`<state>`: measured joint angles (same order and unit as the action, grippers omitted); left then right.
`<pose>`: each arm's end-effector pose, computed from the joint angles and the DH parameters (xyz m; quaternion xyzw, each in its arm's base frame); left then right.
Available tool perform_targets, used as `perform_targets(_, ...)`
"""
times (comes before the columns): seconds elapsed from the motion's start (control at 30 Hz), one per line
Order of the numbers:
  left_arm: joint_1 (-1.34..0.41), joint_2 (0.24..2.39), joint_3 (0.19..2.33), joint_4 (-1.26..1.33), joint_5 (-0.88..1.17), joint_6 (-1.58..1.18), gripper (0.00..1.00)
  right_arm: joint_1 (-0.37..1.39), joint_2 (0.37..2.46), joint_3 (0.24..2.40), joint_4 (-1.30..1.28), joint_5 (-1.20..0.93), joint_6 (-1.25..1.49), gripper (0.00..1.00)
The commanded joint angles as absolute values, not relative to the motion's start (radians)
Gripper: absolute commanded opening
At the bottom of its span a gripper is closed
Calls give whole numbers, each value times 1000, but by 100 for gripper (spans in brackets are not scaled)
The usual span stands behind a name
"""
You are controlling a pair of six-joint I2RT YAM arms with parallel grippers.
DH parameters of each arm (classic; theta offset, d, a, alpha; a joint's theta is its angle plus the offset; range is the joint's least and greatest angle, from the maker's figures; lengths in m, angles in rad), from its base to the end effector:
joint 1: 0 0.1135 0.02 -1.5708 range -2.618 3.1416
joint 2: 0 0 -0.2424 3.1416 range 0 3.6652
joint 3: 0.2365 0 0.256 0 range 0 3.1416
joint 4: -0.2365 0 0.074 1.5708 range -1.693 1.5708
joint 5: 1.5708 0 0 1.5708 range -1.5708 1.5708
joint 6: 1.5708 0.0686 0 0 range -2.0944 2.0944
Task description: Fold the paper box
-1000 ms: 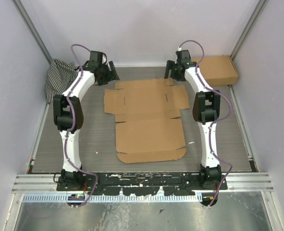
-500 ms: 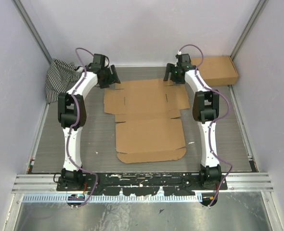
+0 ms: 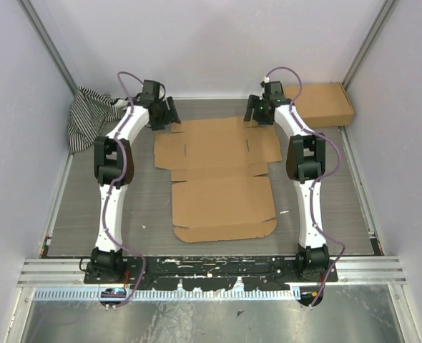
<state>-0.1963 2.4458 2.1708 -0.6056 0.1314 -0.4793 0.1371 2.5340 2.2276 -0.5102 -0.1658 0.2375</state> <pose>0.5399 -0.1165 0.1495 -0.1104 0.9328 -0.1702 0.2980 0.5645 0.0893 0.1308 0.0160 0.9269 0.1440 0.3462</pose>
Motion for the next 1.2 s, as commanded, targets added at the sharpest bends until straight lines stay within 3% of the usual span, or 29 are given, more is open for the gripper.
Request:
perform_targets(0.0, -194, 2462, 2191, -628, 133, -482, 79, 148, 2521, 2211, -473, -197, 232, 70)
perform_targets(0.33, -195, 2462, 2163, -615, 163, -493, 78, 164, 2451, 2129, -440, -186, 249, 52)
perform_targets(0.63, -195, 2408, 2067, -582, 173, -504, 77, 170, 2332, 2040, -433, -161, 255, 15)
perform_targets(0.93, -194, 2336, 1983, -548, 197, -537, 78, 184, 2242, 1959, -415, -173, 261, 7)
perform_targets(1.17, -193, 2320, 1971, -583, 204, -544, 79, 216, 2235, 1957, -422, -142, 259, 6)
